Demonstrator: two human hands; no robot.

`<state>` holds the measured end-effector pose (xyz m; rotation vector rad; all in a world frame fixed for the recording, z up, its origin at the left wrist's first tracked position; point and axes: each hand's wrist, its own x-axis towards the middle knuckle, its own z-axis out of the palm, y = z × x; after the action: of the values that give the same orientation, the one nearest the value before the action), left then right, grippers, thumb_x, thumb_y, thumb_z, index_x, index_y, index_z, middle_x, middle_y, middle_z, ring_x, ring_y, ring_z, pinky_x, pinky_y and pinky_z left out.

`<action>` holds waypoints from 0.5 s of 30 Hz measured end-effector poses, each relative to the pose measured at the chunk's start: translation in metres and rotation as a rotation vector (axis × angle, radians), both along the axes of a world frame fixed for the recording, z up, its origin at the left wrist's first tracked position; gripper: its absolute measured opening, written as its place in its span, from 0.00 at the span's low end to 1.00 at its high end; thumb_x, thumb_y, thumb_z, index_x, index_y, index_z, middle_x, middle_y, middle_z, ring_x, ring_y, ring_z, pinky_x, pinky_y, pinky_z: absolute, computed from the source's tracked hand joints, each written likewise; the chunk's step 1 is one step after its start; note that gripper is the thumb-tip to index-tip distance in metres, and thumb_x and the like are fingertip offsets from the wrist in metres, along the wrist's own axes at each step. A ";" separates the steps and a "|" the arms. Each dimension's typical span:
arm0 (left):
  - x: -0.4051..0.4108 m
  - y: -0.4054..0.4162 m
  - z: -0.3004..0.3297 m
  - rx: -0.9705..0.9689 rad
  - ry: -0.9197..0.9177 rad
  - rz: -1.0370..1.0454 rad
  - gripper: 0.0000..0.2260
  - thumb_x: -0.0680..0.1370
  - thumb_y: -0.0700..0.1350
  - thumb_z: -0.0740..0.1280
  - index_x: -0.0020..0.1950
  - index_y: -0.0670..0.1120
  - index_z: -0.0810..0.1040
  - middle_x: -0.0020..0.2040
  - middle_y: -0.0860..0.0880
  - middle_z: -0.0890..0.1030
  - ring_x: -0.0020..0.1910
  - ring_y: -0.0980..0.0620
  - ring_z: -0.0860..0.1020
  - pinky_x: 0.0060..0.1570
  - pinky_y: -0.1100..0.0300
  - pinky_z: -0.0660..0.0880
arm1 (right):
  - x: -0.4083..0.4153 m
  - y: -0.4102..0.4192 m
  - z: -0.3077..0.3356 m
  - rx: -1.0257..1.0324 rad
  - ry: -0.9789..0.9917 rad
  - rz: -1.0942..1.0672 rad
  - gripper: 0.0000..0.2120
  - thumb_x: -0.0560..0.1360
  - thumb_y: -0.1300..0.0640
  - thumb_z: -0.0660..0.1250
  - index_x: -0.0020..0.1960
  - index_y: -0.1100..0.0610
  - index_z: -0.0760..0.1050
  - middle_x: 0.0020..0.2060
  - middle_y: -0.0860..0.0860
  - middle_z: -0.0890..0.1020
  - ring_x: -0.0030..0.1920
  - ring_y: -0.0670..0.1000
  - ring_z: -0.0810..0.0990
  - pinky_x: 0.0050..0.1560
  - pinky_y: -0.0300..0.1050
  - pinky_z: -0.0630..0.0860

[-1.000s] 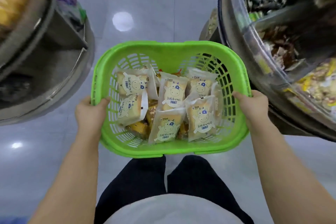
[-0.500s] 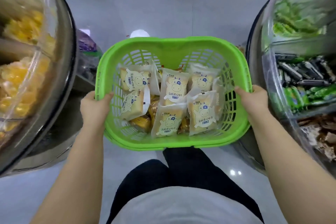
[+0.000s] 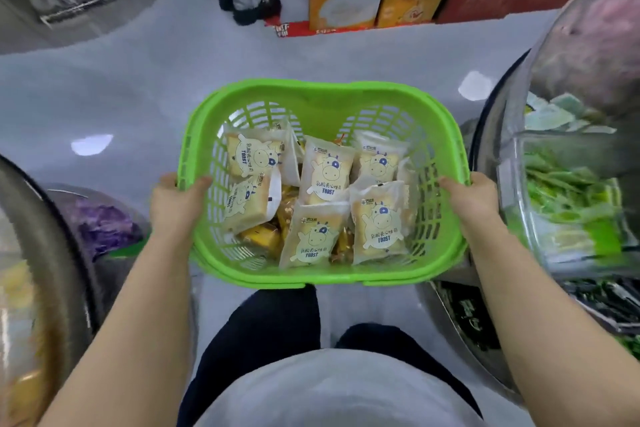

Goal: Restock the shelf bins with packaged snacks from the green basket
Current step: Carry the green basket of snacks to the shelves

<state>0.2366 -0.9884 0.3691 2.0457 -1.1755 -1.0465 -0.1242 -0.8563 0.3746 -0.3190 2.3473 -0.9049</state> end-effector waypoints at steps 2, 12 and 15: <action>-0.018 -0.057 0.007 0.002 -0.001 -0.062 0.07 0.70 0.47 0.71 0.43 0.46 0.76 0.38 0.44 0.79 0.40 0.45 0.78 0.44 0.49 0.77 | -0.009 -0.038 0.008 -0.010 0.009 -0.049 0.07 0.71 0.56 0.70 0.46 0.58 0.77 0.40 0.56 0.80 0.40 0.56 0.78 0.45 0.51 0.76; -0.171 -0.311 0.009 0.035 -0.012 -0.332 0.09 0.62 0.52 0.68 0.37 0.49 0.75 0.38 0.43 0.81 0.41 0.40 0.81 0.45 0.44 0.79 | -0.112 -0.206 0.004 -0.001 0.060 -0.271 0.09 0.72 0.54 0.68 0.47 0.60 0.77 0.41 0.61 0.80 0.42 0.60 0.80 0.49 0.57 0.78; -0.241 -0.377 0.008 0.045 -0.052 -0.402 0.09 0.63 0.52 0.67 0.37 0.48 0.75 0.39 0.42 0.81 0.42 0.40 0.81 0.46 0.43 0.78 | -0.163 -0.253 -0.011 0.003 0.025 -0.359 0.13 0.71 0.53 0.68 0.50 0.61 0.78 0.43 0.62 0.81 0.44 0.62 0.80 0.49 0.58 0.78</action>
<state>-0.0046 -1.3656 0.3772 1.9231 -1.6501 -1.2162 -0.2869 -1.1092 0.3637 0.0993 2.4726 -1.0656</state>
